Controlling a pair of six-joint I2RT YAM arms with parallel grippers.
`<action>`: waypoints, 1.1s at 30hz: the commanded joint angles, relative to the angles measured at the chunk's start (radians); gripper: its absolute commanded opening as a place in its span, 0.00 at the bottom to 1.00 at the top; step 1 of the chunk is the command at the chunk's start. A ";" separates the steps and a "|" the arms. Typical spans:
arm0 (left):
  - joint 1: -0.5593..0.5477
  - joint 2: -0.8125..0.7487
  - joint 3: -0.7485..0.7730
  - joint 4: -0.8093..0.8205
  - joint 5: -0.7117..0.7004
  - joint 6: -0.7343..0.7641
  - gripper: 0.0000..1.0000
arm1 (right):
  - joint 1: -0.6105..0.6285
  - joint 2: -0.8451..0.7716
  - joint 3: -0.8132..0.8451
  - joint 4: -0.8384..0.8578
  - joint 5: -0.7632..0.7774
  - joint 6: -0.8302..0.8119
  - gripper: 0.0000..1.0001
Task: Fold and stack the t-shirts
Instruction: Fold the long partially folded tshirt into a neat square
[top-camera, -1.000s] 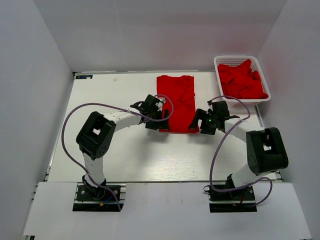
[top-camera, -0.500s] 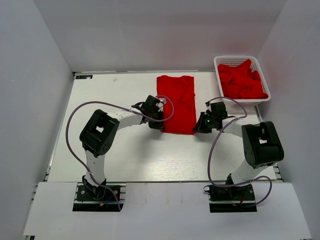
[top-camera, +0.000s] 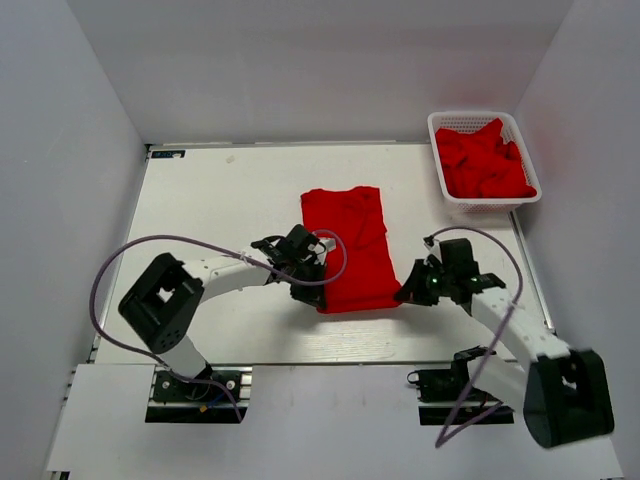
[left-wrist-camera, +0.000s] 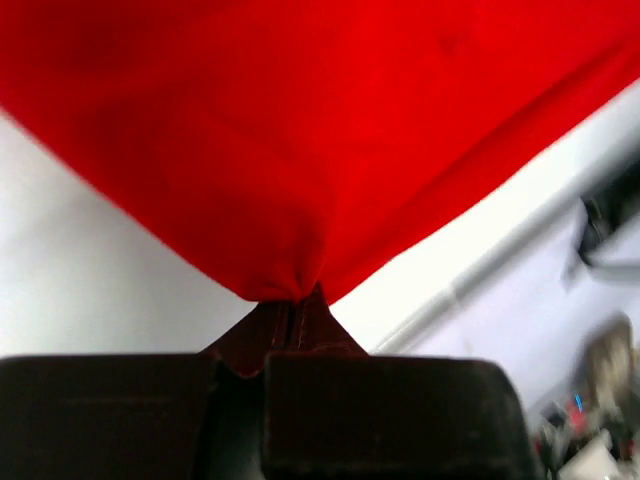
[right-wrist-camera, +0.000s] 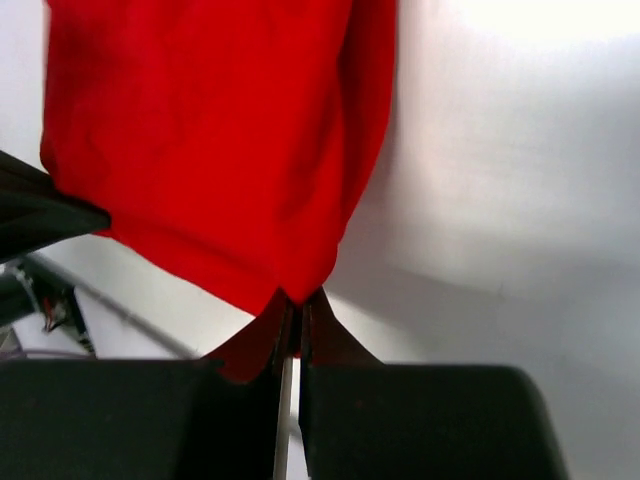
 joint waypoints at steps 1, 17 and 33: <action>-0.039 -0.125 -0.016 -0.184 0.048 -0.020 0.00 | 0.000 -0.209 -0.002 -0.279 0.003 0.006 0.00; -0.064 -0.243 0.326 -0.445 -0.188 -0.116 0.00 | -0.008 -0.272 0.312 -0.408 0.100 -0.006 0.00; 0.027 0.028 0.694 -0.600 -0.629 -0.176 0.00 | -0.010 0.049 0.528 -0.273 0.186 -0.013 0.00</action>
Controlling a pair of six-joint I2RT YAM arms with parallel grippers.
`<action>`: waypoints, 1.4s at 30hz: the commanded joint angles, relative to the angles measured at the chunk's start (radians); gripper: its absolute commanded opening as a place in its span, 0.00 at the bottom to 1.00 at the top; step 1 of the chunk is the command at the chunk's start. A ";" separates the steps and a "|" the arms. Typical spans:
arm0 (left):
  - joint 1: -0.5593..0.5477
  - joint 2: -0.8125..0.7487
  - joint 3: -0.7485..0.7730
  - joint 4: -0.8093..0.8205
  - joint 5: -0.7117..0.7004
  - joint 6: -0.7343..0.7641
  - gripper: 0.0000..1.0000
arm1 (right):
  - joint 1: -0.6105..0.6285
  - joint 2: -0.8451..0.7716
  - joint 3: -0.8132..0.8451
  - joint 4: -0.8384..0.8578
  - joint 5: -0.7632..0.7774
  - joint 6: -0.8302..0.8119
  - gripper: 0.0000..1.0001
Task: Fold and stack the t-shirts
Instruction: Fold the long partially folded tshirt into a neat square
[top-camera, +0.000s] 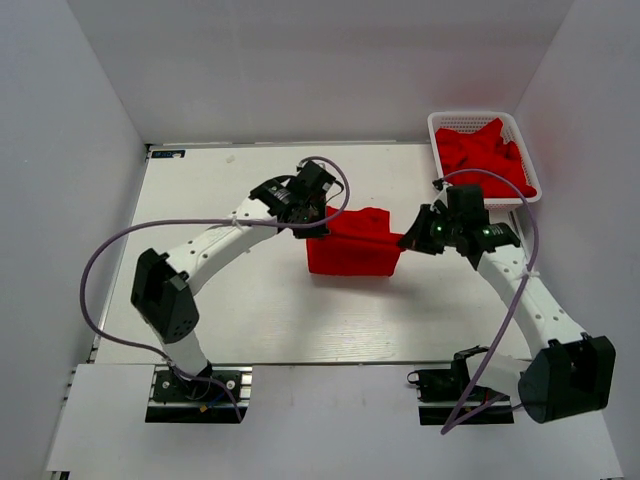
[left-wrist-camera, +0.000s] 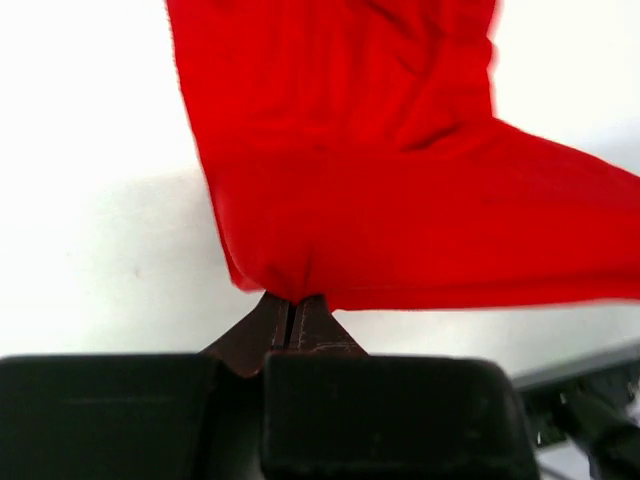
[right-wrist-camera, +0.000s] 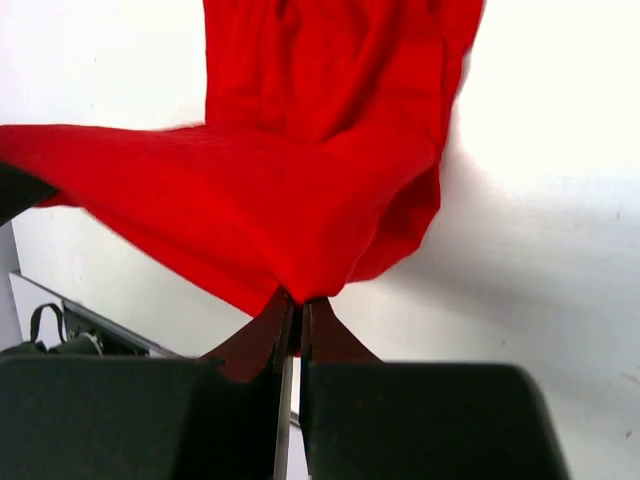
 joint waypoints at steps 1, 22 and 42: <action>0.067 0.044 0.077 -0.081 -0.131 0.010 0.00 | -0.016 0.042 0.072 0.029 0.081 -0.026 0.00; 0.259 0.375 0.346 0.038 0.083 0.133 0.00 | -0.063 0.490 0.290 0.186 0.029 0.019 0.00; 0.288 0.549 0.488 0.346 0.241 0.339 0.06 | -0.106 0.623 0.350 0.295 0.051 0.051 0.00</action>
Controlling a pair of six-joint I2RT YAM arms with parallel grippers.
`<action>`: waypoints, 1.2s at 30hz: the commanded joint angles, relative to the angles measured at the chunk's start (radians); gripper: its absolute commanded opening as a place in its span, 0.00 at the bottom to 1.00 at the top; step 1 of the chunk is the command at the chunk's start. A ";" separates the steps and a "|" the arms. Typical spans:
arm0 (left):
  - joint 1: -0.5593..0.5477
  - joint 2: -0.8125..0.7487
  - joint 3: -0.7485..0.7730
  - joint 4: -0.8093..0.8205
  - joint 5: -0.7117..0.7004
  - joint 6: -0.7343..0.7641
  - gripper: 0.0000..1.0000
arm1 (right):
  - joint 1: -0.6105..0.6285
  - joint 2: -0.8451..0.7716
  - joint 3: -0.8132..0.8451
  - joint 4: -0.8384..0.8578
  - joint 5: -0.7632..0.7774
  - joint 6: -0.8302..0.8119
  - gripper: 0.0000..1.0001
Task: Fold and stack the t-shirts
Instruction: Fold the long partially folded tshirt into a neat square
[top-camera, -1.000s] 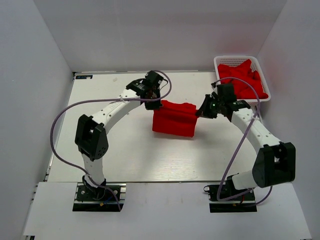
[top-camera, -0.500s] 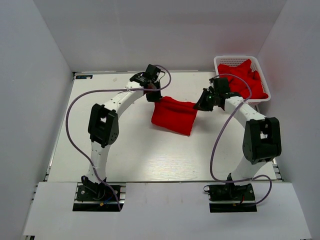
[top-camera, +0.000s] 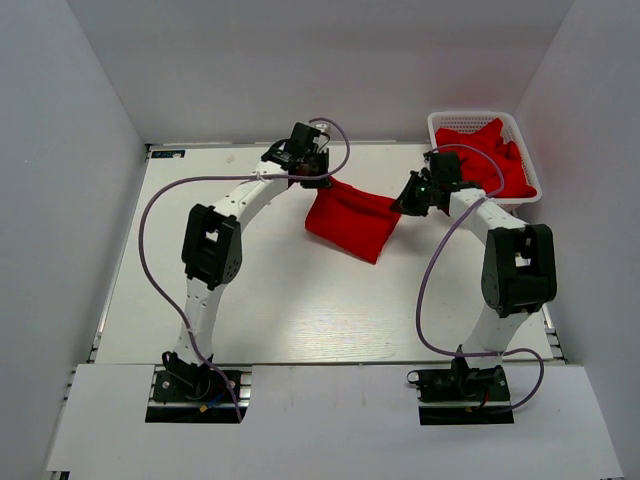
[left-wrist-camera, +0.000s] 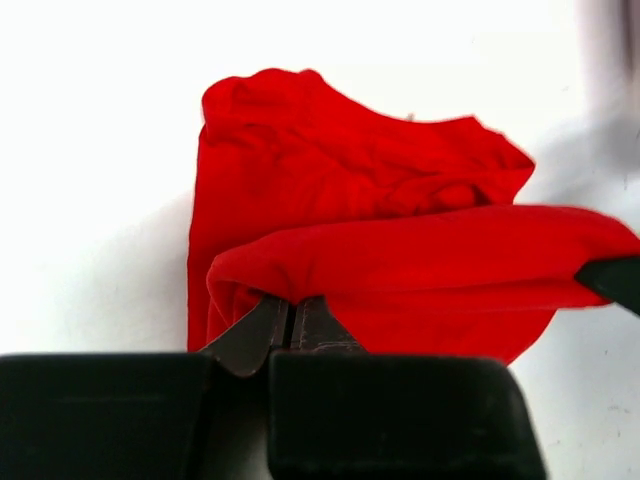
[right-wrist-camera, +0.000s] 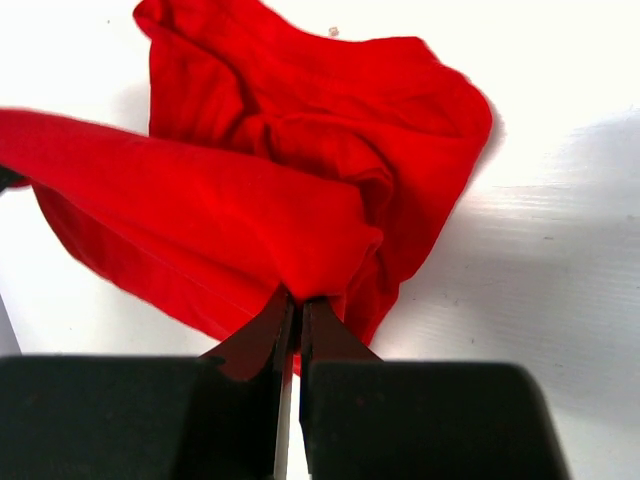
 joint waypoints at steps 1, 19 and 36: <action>0.027 0.029 0.069 0.037 -0.017 0.037 0.06 | -0.027 -0.007 0.039 -0.002 0.036 -0.006 0.00; 0.036 0.250 0.236 0.214 0.051 0.012 1.00 | -0.079 0.083 -0.005 0.210 0.066 0.147 0.39; 0.064 0.002 0.059 0.244 0.111 0.052 1.00 | -0.047 -0.024 0.056 0.158 -0.143 -0.038 0.90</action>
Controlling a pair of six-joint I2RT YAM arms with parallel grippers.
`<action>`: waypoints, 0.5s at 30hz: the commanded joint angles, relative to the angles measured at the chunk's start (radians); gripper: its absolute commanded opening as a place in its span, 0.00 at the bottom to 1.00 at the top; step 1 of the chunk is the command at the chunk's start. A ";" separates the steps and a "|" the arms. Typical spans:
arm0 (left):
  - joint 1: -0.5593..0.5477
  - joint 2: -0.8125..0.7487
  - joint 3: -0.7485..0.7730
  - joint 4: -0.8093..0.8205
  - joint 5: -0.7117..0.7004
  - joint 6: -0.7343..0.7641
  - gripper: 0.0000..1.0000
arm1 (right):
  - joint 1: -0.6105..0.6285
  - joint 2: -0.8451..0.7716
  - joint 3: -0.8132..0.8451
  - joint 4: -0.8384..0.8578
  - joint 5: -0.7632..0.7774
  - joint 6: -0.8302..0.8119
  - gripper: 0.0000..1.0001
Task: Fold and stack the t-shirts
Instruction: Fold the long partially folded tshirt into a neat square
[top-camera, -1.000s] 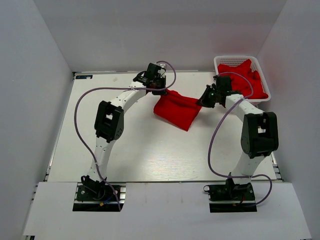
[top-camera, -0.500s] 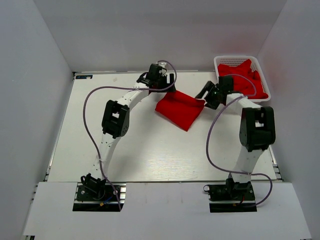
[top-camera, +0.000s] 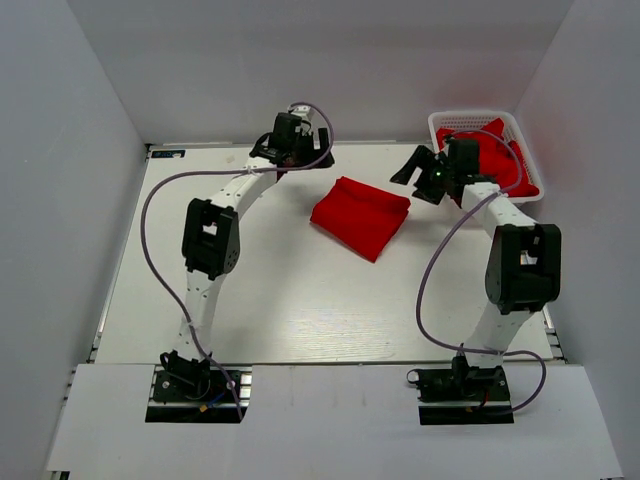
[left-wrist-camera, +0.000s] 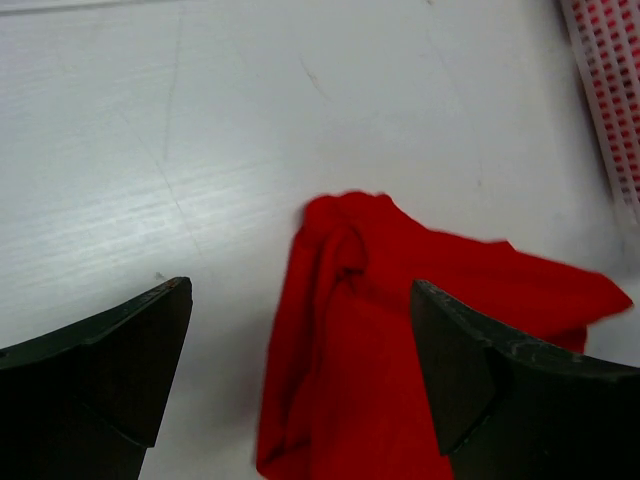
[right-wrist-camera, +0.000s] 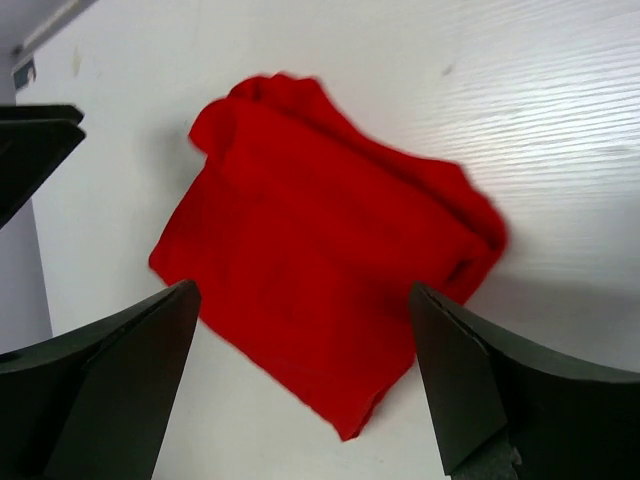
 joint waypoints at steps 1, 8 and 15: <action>-0.031 -0.146 -0.102 -0.008 0.093 0.045 1.00 | 0.063 -0.058 -0.021 0.039 -0.089 -0.088 0.90; -0.050 -0.289 -0.389 0.107 0.227 0.013 1.00 | 0.144 0.012 0.048 0.011 -0.112 -0.148 0.90; -0.050 -0.502 -0.691 0.193 0.170 0.024 1.00 | 0.234 0.159 0.162 -0.003 -0.158 -0.138 0.90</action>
